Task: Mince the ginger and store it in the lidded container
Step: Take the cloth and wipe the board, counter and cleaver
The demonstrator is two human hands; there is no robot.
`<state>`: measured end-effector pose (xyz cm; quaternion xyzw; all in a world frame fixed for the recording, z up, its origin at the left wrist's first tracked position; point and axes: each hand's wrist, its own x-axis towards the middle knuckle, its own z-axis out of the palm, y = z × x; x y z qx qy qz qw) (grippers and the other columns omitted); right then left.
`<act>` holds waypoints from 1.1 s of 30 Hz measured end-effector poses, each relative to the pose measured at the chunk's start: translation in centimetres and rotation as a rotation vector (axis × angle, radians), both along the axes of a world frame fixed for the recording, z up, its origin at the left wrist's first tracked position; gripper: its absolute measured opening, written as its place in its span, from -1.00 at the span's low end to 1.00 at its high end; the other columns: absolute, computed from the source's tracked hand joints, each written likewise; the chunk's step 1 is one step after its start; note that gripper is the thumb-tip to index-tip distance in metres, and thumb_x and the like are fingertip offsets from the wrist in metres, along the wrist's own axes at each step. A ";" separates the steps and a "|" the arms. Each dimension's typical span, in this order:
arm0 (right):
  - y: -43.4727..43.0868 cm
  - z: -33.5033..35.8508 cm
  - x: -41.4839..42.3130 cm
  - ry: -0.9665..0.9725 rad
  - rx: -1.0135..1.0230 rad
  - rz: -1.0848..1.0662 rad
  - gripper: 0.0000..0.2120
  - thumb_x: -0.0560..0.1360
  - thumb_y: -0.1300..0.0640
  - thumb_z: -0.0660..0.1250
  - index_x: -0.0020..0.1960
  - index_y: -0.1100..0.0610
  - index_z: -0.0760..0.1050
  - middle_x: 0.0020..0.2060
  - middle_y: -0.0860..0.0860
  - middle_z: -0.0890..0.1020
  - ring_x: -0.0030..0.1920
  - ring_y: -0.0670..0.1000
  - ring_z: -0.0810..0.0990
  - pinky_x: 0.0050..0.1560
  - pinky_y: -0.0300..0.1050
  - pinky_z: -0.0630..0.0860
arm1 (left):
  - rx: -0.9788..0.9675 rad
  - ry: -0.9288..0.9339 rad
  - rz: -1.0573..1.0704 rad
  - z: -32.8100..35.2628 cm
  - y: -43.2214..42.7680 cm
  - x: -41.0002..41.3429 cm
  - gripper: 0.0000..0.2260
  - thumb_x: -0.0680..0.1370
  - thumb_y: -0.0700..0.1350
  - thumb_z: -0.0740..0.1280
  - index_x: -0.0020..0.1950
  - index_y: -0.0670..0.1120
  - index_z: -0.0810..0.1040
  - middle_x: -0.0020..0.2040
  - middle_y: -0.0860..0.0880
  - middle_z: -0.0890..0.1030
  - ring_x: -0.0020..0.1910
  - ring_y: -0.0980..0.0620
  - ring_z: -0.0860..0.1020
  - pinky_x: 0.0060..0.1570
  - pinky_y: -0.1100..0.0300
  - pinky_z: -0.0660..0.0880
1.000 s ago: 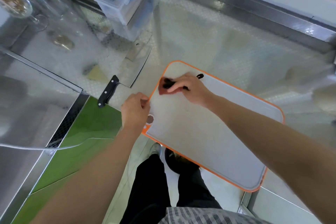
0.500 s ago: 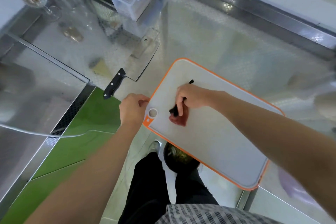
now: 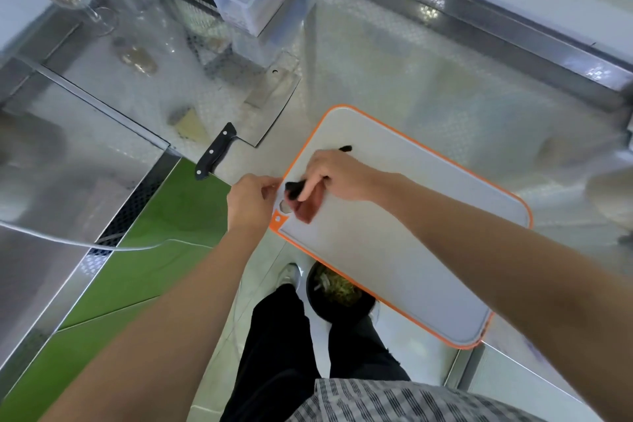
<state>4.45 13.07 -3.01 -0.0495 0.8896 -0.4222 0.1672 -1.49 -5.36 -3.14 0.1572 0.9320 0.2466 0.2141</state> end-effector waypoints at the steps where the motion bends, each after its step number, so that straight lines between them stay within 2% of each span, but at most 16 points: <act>1: -0.8 -0.4 0.5 0.013 0.004 0.048 -0.53 0.23 0.42 0.10 -0.12 0.15 0.71 -0.20 0.12 0.70 -0.14 0.01 0.61 -0.02 -0.11 0.49 | -0.006 0.001 -0.006 -0.1 0.0 0.0 -0.75 0.56 -0.23 0.25 0.10 -0.02 0.67 -0.15 -0.07 0.61 -0.09 -0.11 0.60 -0.13 0.25 0.39; 3: -0.5 -0.5 2.3 -0.071 0.018 0.115 -0.54 0.18 0.41 0.09 -0.20 0.15 0.71 -0.24 0.11 0.70 -0.14 0.12 0.62 -0.02 -0.01 0.48 | -0.006 0.020 -0.022 -0.3 -0.1 0.1 -0.72 0.57 -0.24 0.22 0.13 -0.02 0.67 -0.04 -0.10 0.63 -0.06 -0.12 0.59 -0.13 0.25 0.38; 6: 2.1 -0.6 2.8 -0.286 0.112 0.143 -0.53 0.15 0.49 0.10 -0.31 0.10 0.69 -0.27 0.07 0.69 -0.18 0.10 0.62 -0.02 0.05 0.52 | -0.004 0.050 -0.047 -0.3 -0.3 0.3 -0.68 0.57 -0.26 0.19 0.13 0.01 0.66 -0.06 -0.12 0.62 -0.10 -0.13 0.58 -0.17 0.24 0.34; 7: 2.2 -0.1 2.3 -0.272 0.101 0.087 -0.52 0.15 0.49 0.11 -0.29 0.08 0.70 -0.26 0.04 0.69 -0.19 0.07 0.63 -0.03 0.04 0.54 | -0.003 0.050 -0.054 -0.2 -0.3 0.4 -0.68 0.57 -0.27 0.19 0.13 0.02 0.66 -0.09 -0.12 0.61 -0.11 -0.14 0.58 -0.18 0.23 0.35; 9: 0.4 0.7 1.1 -0.098 0.046 0.025 -0.53 0.18 0.49 0.16 -0.20 0.10 0.71 -0.22 0.03 0.68 -0.14 0.05 0.63 -0.01 -0.03 0.51 | 0.010 0.043 -0.054 0.0 -0.2 0.6 -0.65 0.54 -0.30 0.19 0.12 0.01 0.66 -0.13 -0.14 0.64 -0.12 -0.17 0.59 -0.19 0.17 0.42; 11: -1.8 0.1 1.3 -0.045 0.015 0.110 -0.56 0.21 0.46 0.17 -0.14 0.14 0.71 -0.24 0.05 0.67 -0.13 0.08 0.62 -0.01 -0.07 0.47 | 0.023 0.043 -0.045 0.2 -0.1 0.7 -0.63 0.52 -0.33 0.17 0.13 -0.01 0.66 -0.11 -0.17 0.65 -0.11 -0.19 0.59 -0.13 0.13 0.46; 14: -1.4 0.0 3.8 -0.183 0.047 0.206 -0.59 0.15 0.48 0.15 -0.31 0.16 0.69 -0.33 0.02 0.66 -0.18 0.10 0.61 0.00 0.00 0.49 | 0.020 0.024 -0.041 -0.1 -0.2 0.7 -0.60 0.52 -0.34 0.14 0.16 -0.04 0.64 -0.08 -0.15 0.64 -0.10 -0.16 0.58 -0.16 0.18 0.40; 16: 0.5 0.6 4.2 -0.333 0.131 0.243 -0.59 0.15 0.50 0.12 -0.41 0.14 0.65 -0.44 -0.05 0.63 -0.30 -0.02 0.59 -0.03 0.00 0.54 | 0.015 0.020 -0.040 -0.3 -0.2 0.7 -0.60 0.53 -0.35 0.13 0.18 -0.06 0.64 -0.08 -0.15 0.63 -0.11 -0.15 0.57 -0.18 0.20 0.37; 17: 1.3 1.0 3.8 -0.362 0.133 0.185 -0.58 0.16 0.51 0.11 -0.41 0.12 0.65 -0.48 -0.09 0.62 -0.35 -0.08 0.57 -0.07 -0.03 0.55 | 0.016 0.023 -0.041 -0.3 -0.1 0.7 -0.61 0.53 -0.35 0.13 0.18 -0.06 0.64 -0.09 -0.15 0.63 -0.10 -0.15 0.57 -0.18 0.20 0.37; 19: 1.5 1.7 2.3 -0.211 0.081 -0.006 -0.53 0.18 0.52 0.15 -0.27 0.10 0.70 -0.32 -0.06 0.68 -0.25 -0.06 0.61 -0.01 -0.05 0.54 | 0.017 0.034 -0.031 -0.2 0.0 0.9 -0.62 0.53 -0.35 0.13 0.18 -0.08 0.63 -0.07 -0.17 0.63 -0.09 -0.18 0.58 -0.16 0.18 0.39; 20: 1.3 1.7 1.7 -0.104 0.069 -0.047 -0.51 0.22 0.53 0.16 -0.16 0.10 0.71 -0.18 0.01 0.69 -0.11 0.00 0.62 0.07 -0.05 0.50 | 0.014 0.039 -0.022 -0.2 0.1 1.0 -0.63 0.54 -0.34 0.14 0.19 -0.08 0.63 -0.03 -0.18 0.63 -0.06 -0.18 0.58 -0.13 0.17 0.41; 22: 0.8 1.2 2.0 -0.030 0.078 -0.044 -0.52 0.32 0.54 0.18 -0.02 0.14 0.69 0.00 0.12 0.64 0.06 0.09 0.57 0.19 -0.14 0.39 | -0.001 0.037 -0.012 -0.5 0.1 1.1 -0.67 0.58 -0.29 0.15 0.22 -0.09 0.61 0.10 -0.17 0.60 0.03 -0.17 0.57 -0.04 0.16 0.42; 25: 1.5 1.1 4.8 -0.158 0.077 -0.050 -0.62 0.34 0.54 0.22 -0.09 0.21 0.70 0.07 0.13 0.60 0.12 0.07 0.53 0.10 -0.34 0.31 | -0.014 0.040 -0.018 -0.6 0.2 1.2 -0.70 0.61 -0.23 0.16 0.24 -0.08 0.59 0.14 -0.16 0.55 0.02 -0.15 0.57 -0.05 0.20 0.39; 28: 3.3 1.7 6.3 -0.251 0.135 0.010 -0.50 0.27 0.55 0.15 -0.15 0.10 0.71 -0.03 0.03 0.65 0.02 0.02 0.58 0.12 -0.19 0.44 | -0.034 0.050 -0.027 0.1 0.6 2.0 -0.71 0.61 -0.25 0.16 0.29 -0.13 0.53 0.22 -0.15 0.40 -0.06 -0.13 0.53 -0.07 0.25 0.35; 30: 4.9 2.1 6.3 -0.150 0.130 -0.194 -0.47 0.26 0.53 0.14 -0.08 0.07 0.70 -0.05 0.04 0.69 -0.02 -0.01 0.60 0.08 -0.15 0.49 | -0.041 0.104 -0.089 0.6 1.1 2.6 -0.66 0.56 -0.29 0.18 0.31 -0.12 0.49 0.24 -0.14 0.33 -0.15 -0.11 0.50 -0.12 0.15 0.42; 33: 7.2 1.3 7.7 0.111 0.114 -0.642 -0.47 0.31 0.55 0.13 0.02 0.14 0.68 0.05 0.10 0.67 0.08 -0.09 0.55 0.07 -0.46 0.36 | -0.072 0.179 -0.284 0.2 2.3 3.6 -0.61 0.52 -0.28 0.22 0.32 -0.05 0.49 0.25 -0.13 0.33 0.00 -0.13 0.50 -0.14 0.03 0.49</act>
